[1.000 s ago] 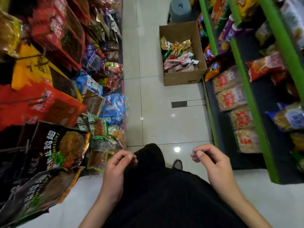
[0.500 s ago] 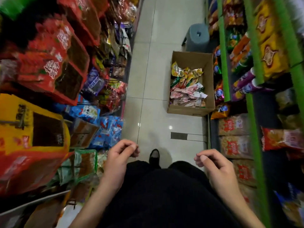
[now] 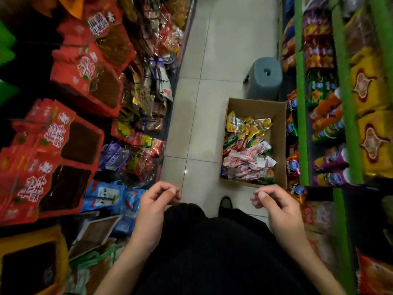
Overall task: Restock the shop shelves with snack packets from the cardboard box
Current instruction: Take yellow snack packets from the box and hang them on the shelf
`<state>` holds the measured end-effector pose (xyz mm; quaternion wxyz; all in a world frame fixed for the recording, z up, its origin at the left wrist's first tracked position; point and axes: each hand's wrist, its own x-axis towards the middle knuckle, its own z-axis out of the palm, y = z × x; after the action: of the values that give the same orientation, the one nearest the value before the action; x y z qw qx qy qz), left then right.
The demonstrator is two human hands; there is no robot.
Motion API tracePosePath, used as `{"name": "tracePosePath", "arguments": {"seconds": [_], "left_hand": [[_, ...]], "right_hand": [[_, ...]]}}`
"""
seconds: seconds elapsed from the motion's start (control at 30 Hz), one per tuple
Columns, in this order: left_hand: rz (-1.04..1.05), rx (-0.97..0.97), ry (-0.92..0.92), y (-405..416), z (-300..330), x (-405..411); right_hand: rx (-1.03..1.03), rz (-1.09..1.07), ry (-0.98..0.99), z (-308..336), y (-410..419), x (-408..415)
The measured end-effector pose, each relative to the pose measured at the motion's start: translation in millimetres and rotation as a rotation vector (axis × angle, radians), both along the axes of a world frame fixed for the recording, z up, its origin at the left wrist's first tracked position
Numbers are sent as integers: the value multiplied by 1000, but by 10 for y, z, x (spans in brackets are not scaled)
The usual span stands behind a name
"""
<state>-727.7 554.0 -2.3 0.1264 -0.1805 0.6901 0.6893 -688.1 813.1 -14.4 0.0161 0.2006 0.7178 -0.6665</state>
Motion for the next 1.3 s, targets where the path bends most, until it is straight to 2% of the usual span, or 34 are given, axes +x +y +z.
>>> {"name": "tracePosePath", "arguments": {"seconds": [0.2, 0.33, 0.63, 0.83, 1.03, 1.3], "left_hand": [[37, -22, -36, 60, 13, -743], [48, -44, -26, 18, -99, -1583], [-22, 24, 1, -341, 87, -4072], [-54, 70, -4, -230, 130, -5237], [-44, 60, 10, -45, -28, -6315], [-16, -4, -18, 775, -136, -7891]], "right_hand": [[-20, 111, 45, 95, 70, -1356], [19, 152, 36, 35, -19, -2167], [58, 43, -44, 63, -375, -3871], [42, 4, -129, 149, -353, -4611], [26, 7, -171, 17, -97, -5637], [32, 4, -68, -36, 784, -7658]]}}
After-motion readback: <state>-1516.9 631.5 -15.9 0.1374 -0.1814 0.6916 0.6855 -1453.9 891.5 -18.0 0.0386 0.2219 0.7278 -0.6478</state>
